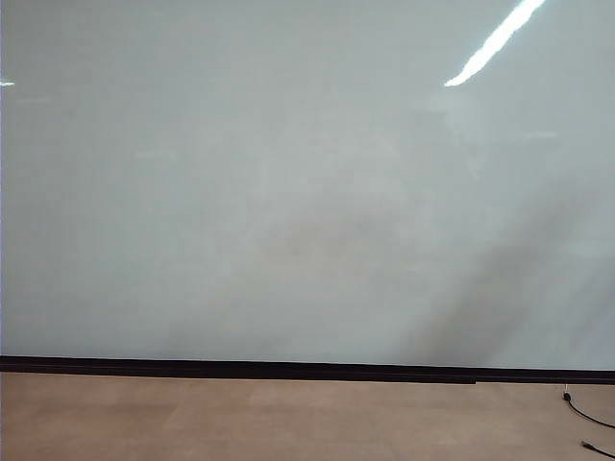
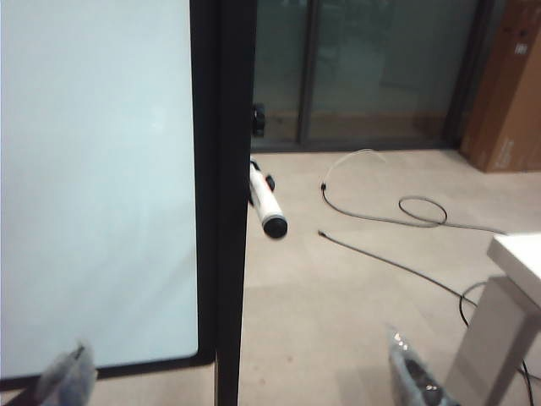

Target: Pick up the pen on the shelf to the right of the whiteboard and write the letter Z.

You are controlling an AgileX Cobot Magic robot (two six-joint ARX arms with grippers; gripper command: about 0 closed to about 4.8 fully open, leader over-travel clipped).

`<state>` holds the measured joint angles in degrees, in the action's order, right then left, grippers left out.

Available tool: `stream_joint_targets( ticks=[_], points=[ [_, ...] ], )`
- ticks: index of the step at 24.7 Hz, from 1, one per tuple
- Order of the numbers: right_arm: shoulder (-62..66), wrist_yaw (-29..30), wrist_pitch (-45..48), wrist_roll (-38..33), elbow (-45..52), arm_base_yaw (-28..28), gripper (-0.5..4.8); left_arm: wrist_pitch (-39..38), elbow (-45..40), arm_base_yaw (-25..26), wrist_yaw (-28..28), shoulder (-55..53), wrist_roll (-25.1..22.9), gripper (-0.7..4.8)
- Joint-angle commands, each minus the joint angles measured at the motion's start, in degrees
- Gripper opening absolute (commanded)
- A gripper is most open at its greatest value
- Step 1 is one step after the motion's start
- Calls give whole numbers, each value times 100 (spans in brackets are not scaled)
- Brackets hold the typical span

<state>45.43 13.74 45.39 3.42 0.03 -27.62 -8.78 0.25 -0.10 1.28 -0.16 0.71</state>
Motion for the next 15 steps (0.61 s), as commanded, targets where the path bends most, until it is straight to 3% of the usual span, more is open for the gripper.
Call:
stream_joint_targets(
  ticks=[1,4,7,15],
  points=[
    [990,83,1486,-28,-39,4,463,63,13,0,2,-2,-26,-4],
    [2079,415,2210,-31,-273,-94,464,66,13,0,2,-2,-26,-4],
    [3355,706,3600,-243,-529,-195,463,66,13,0,4,-2,-26,-4],
    [4111,1069,3569,-20,-1215,-365,462,66,13,0,2,-2,-26,-5]
  ],
)
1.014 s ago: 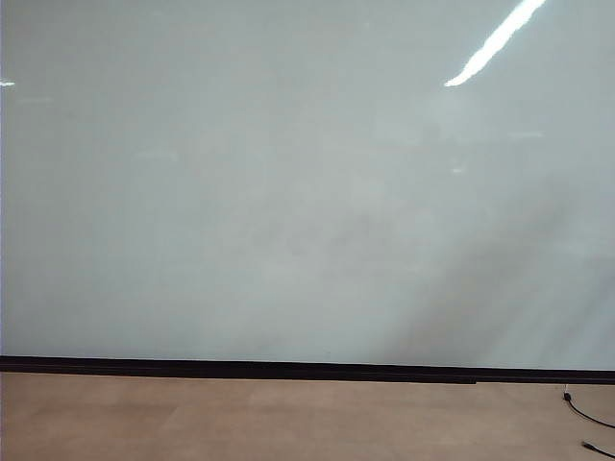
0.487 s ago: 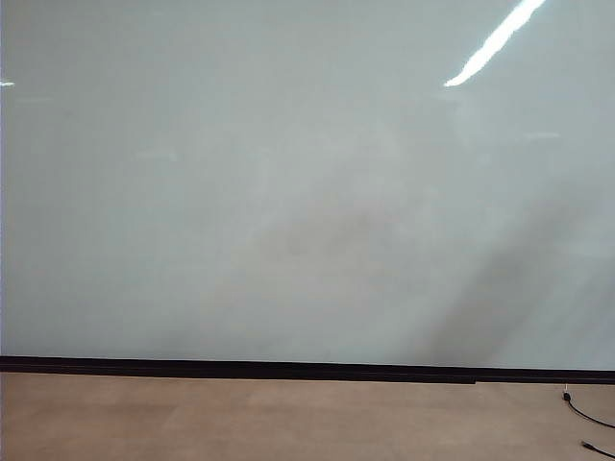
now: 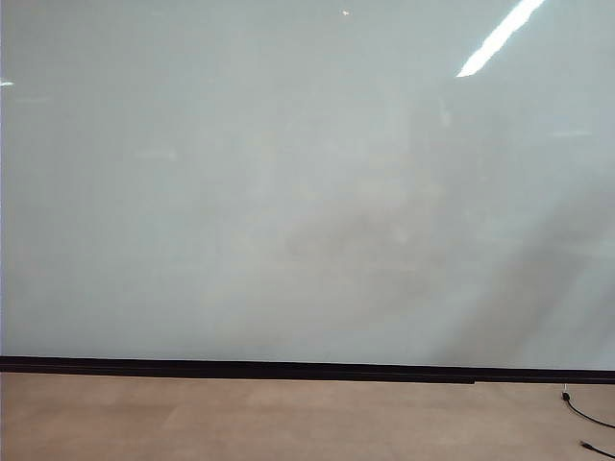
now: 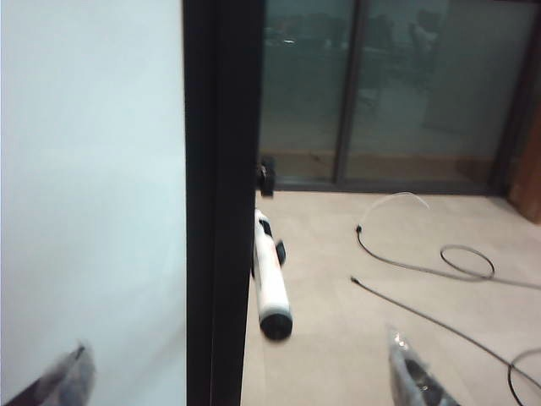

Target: Pick up the pen on the shelf to the right of the whiteboard and write the letter Z.

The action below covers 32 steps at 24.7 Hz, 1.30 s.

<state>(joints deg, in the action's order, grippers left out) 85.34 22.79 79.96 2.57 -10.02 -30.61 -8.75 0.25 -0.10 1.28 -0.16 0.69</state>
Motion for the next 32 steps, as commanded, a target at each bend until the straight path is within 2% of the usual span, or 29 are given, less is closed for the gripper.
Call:
stream_joint_targets(
  ticks=[1,19,29,32],
  points=[
    [267,278,114,63,-358,-107,462,63,13,0,2,-2,-24,-5],
    [2039,1067,118,39,-1797,-85,449,61,13,0,2,-2,-24,-4],
    [2721,1196,118,-260,-2417,-11,447,63,13,0,2,-2,-24,-5],
    [2730,1211,118,-258,-2481,-11,417,61,13,0,2,-2,-24,-5]
  ],
)
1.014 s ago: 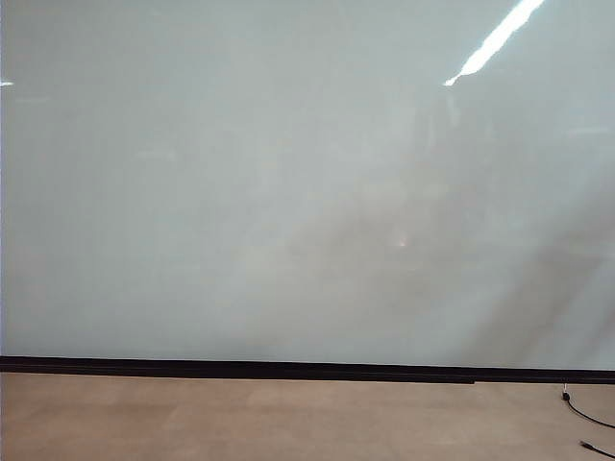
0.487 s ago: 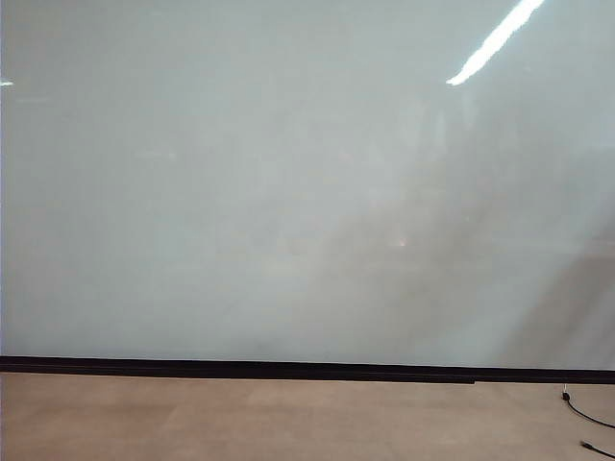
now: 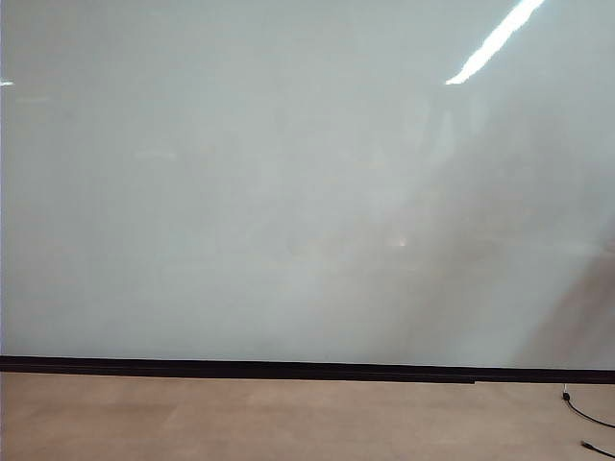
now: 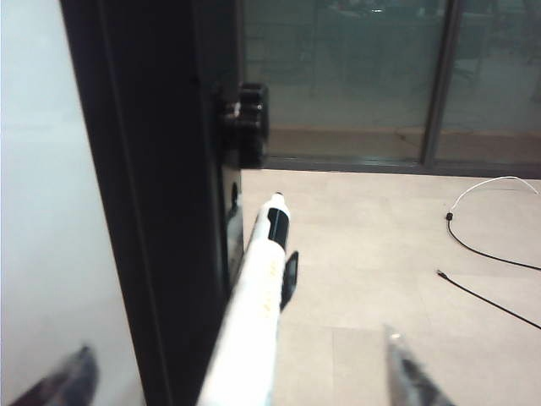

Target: Pick up the pen on the shelf to the right of the whiteboard and write the letter Z.

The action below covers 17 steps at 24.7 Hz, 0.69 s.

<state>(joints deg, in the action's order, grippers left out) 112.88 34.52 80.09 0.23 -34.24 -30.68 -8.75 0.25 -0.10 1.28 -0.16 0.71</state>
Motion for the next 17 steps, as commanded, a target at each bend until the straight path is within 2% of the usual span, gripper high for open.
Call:
stream_joint_targets(
  ticks=[1,11,13,15,17],
  points=[
    [-24,37,105,-26,-76,-4,417,63,13,0,4,-2,-26,-4],
    [-22,22,107,-26,-258,-9,416,61,13,0,2,-2,-26,-4],
    [2,55,107,-35,-273,-11,403,63,13,0,4,-2,-26,-5],
    [37,243,105,-50,-334,-11,366,63,13,0,4,-2,-26,-4],
    [42,304,107,-52,-363,-4,366,63,13,0,2,-2,-26,-4]
  ],
)
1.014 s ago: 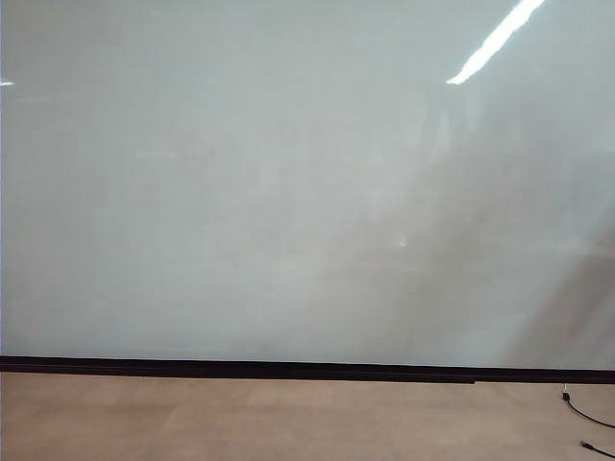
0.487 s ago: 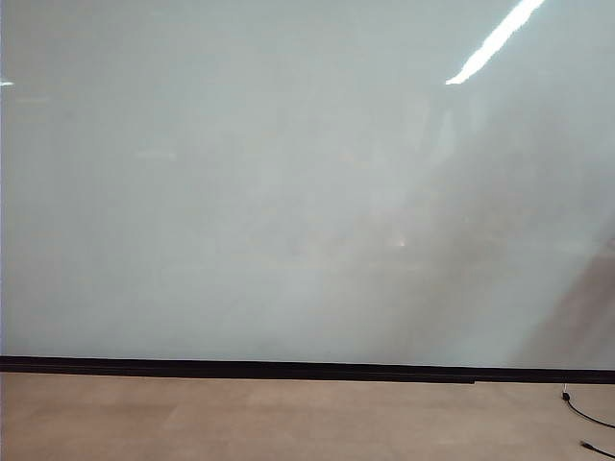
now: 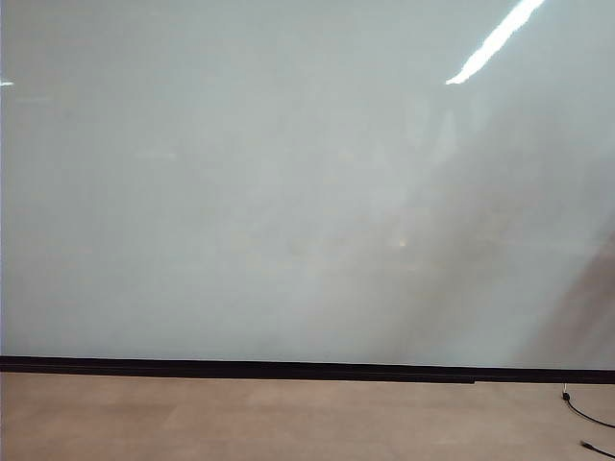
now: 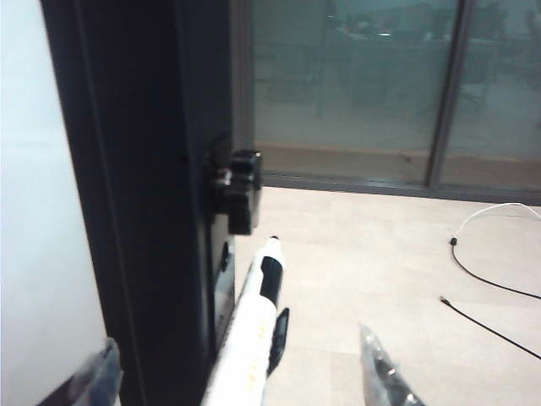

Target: Pick up the pen on the shelf to the right of the whiteboard and write the letter Z.

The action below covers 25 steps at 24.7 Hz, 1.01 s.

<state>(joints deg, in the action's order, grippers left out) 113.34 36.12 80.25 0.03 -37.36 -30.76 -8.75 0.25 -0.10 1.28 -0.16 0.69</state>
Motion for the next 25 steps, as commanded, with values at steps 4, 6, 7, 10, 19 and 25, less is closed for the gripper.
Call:
stream_joint_targets(
  ticks=[4,6,7,10,19,25],
  points=[
    [7,275,92,-79,-74,4,363,63,13,0,2,-2,-24,-4],
    [20,282,90,-92,-74,4,355,61,13,0,2,-2,-24,-4],
    [26,278,90,-92,-74,4,354,63,13,0,2,-2,-24,-4],
    [55,151,90,-111,-72,-2,327,63,13,0,2,-2,-24,-4],
    [96,-15,90,-201,-72,4,326,63,13,-2,2,-2,-24,-4],
    [96,-20,90,-330,-72,4,290,63,13,0,2,-2,-24,-4]
  ],
)
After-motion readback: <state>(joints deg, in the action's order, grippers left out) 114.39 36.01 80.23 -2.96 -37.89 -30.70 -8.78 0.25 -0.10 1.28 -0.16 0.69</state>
